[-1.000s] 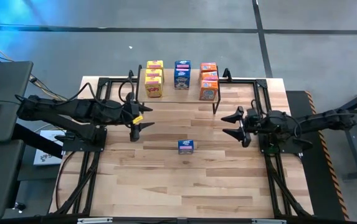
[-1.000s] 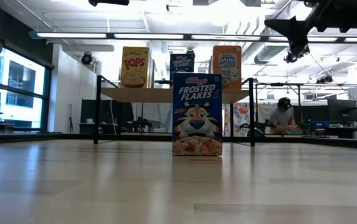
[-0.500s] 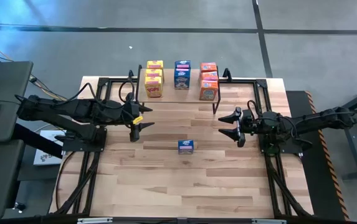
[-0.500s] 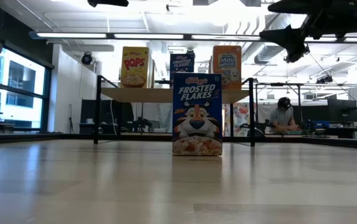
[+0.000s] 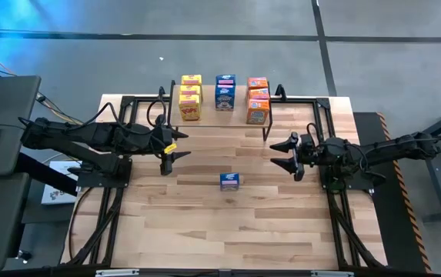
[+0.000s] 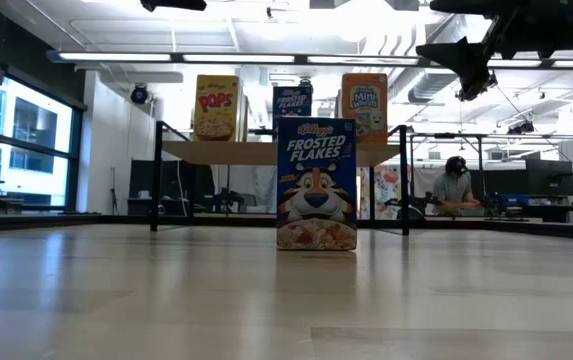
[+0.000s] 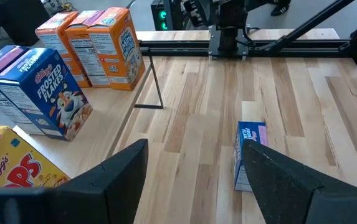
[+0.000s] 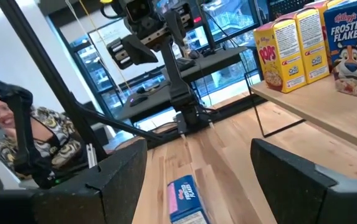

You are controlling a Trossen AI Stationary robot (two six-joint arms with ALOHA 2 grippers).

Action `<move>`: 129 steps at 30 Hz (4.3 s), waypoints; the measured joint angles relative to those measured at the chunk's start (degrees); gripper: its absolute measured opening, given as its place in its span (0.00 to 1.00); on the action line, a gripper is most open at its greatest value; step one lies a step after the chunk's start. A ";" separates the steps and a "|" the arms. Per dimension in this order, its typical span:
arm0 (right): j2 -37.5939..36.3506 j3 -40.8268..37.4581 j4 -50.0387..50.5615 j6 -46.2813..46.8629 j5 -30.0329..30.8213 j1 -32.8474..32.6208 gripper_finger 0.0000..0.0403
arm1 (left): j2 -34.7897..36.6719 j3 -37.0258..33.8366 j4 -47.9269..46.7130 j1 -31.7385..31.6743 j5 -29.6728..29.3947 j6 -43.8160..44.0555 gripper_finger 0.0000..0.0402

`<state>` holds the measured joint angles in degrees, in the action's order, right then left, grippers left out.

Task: Stack cereal on shelf
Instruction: Put the blue cereal box on the shelf aligned with the other blue cereal boxes

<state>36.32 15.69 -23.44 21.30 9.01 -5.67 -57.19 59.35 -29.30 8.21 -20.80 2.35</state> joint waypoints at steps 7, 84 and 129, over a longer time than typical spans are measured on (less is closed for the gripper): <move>0.00 0.01 0.13 2.86 -1.15 0.02 0.69 | 0.00 0.00 0.00 0.00 -0.04 0.00 0.62; 53.48 34.65 23.02 -13.72 3.00 -5.94 0.66 | -0.04 -0.02 -0.04 -0.37 -1.53 -1.51 0.62; 53.40 34.61 23.13 -12.35 1.74 -5.44 0.44 | -0.04 -0.02 -0.03 -0.37 -1.51 -1.51 0.62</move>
<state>89.71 50.30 -0.30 8.95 10.74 -11.11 -57.23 59.33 -29.33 7.84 -22.31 0.84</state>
